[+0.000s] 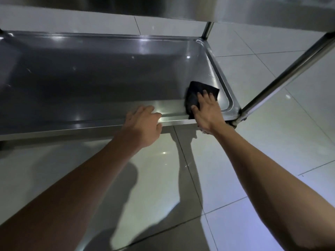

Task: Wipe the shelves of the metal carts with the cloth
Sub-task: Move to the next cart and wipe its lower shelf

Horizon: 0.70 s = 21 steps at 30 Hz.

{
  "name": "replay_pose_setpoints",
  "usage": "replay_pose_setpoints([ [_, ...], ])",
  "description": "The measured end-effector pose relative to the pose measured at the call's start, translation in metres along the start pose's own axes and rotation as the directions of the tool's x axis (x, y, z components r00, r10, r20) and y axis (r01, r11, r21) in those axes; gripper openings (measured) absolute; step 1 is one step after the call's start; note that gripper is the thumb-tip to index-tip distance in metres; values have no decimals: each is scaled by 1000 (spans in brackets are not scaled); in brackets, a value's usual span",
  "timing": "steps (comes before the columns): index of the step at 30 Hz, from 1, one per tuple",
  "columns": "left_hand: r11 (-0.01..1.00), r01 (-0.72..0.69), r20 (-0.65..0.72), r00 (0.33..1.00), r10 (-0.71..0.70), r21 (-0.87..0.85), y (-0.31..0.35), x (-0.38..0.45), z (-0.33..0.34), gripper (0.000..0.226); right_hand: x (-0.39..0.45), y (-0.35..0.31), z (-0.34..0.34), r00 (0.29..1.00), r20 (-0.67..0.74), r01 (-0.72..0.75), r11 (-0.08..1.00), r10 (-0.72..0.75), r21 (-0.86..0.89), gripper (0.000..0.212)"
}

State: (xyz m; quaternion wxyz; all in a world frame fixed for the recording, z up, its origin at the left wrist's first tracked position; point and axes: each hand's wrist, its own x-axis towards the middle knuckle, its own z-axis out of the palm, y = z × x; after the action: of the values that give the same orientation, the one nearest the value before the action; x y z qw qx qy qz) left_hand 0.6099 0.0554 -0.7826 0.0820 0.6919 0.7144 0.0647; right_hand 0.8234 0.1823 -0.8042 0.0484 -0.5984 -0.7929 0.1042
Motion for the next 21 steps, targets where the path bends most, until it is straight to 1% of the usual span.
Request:
replay_pose_setpoints([
  [2,1000,11,-115,993,-12,-9,5,4,7,25,25,25,-6,998,16,-61,998,61,2,64],
  [3,1000,0,-156,988,-4,-27,5,4,8,25,36,34,-7,997,20,-77,997,77,3,65],
  [4,999,-9,-167,986,3,-37,4,6,8,25,45,40,-8,997,24,-75,997,75,1,65],
  [7,999,-9,-80,997,7,-32,1,8,5,27,54,28,-1,999,40,-1,1000,-1,31,66],
  [10,1000,-1,-50,999,-1,-28,2,9,0,25,41,-16,9,986,46,156,987,-158,38,63],
  [13,1000,24,-17,1000,-25,-13,3,8,-2,32,14,-61,16,959,38,278,959,-280,58,61],
  [15,999,44,-12,999,-44,19,-1,3,0,41,-5,-72,17,953,22,298,950,-301,92,59],
  [18,1000,28,41,999,-29,14,-9,-7,2,54,-35,-64,9,954,-4,299,946,-300,125,57],
  [21,998,52,50,997,-51,-20,-14,-16,-1,51,-67,-50,6,938,-25,347,937,-347,27,57],
])
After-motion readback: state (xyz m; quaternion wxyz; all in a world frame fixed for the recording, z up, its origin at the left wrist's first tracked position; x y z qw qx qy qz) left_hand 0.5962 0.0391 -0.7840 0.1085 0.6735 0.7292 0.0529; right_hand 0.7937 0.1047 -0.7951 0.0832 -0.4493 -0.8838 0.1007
